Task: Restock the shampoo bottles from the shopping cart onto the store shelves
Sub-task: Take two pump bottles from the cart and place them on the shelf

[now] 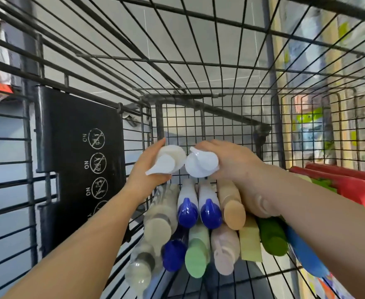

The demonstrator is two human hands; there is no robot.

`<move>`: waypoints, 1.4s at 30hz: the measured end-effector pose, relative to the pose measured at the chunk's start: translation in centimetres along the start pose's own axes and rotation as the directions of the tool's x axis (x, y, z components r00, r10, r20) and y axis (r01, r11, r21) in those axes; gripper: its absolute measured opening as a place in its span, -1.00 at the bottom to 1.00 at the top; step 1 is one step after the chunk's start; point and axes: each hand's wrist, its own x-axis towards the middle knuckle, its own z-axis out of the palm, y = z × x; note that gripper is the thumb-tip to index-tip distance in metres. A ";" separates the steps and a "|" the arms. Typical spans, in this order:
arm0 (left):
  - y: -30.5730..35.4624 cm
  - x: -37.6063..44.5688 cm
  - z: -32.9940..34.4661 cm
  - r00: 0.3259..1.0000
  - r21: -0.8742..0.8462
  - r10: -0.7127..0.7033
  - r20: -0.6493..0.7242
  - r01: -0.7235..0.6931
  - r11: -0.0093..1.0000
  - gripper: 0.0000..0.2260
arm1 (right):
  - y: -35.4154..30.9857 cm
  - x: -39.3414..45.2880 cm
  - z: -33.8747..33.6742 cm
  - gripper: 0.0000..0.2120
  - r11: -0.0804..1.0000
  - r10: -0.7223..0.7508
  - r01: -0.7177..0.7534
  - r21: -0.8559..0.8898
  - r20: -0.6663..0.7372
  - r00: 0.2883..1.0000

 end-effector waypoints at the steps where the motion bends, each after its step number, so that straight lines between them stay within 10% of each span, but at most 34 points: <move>1: -0.2 0.5 0.3 1.000 0.101 0.006 -0.005 -0.006 0.995 -0.27 | 0.1 0.0 0.0 -0.41 1.000 -0.002 0.002 0.017 -0.008 1.000; 6: 0.6 2.2 1.1 0.985 0.334 0.052 -0.166 0.007 0.942 -0.53 | 0.0 0.7 1.1 -0.46 0.996 -0.002 0.007 0.085 -0.058 0.998; 14: 5.0 -1.4 0.5 0.953 0.113 0.135 -0.271 -0.108 0.988 -0.50 | -0.2 -3.1 -0.8 -0.43 0.944 0.129 0.008 0.331 -0.392 0.911; 23: 16.3 -8.3 -0.2 0.902 -0.230 0.368 -0.227 -0.416 0.880 -0.42 | -2.6 -17.0 -5.8 -0.23 0.755 0.359 0.277 0.594 -0.729 0.583; 32: 26.2 -18.2 4.0 0.830 -0.399 0.558 -0.006 -0.514 0.760 -0.48 | -3.1 -32.3 -6.1 -0.48 0.537 0.530 0.606 0.587 -0.793 0.300; 42: 29.5 -35.8 15.8 0.579 -0.511 0.765 0.283 -0.584 0.631 -0.66 | -3.1 -52.4 4.2 -0.65 0.383 0.609 0.854 0.353 -0.791 0.054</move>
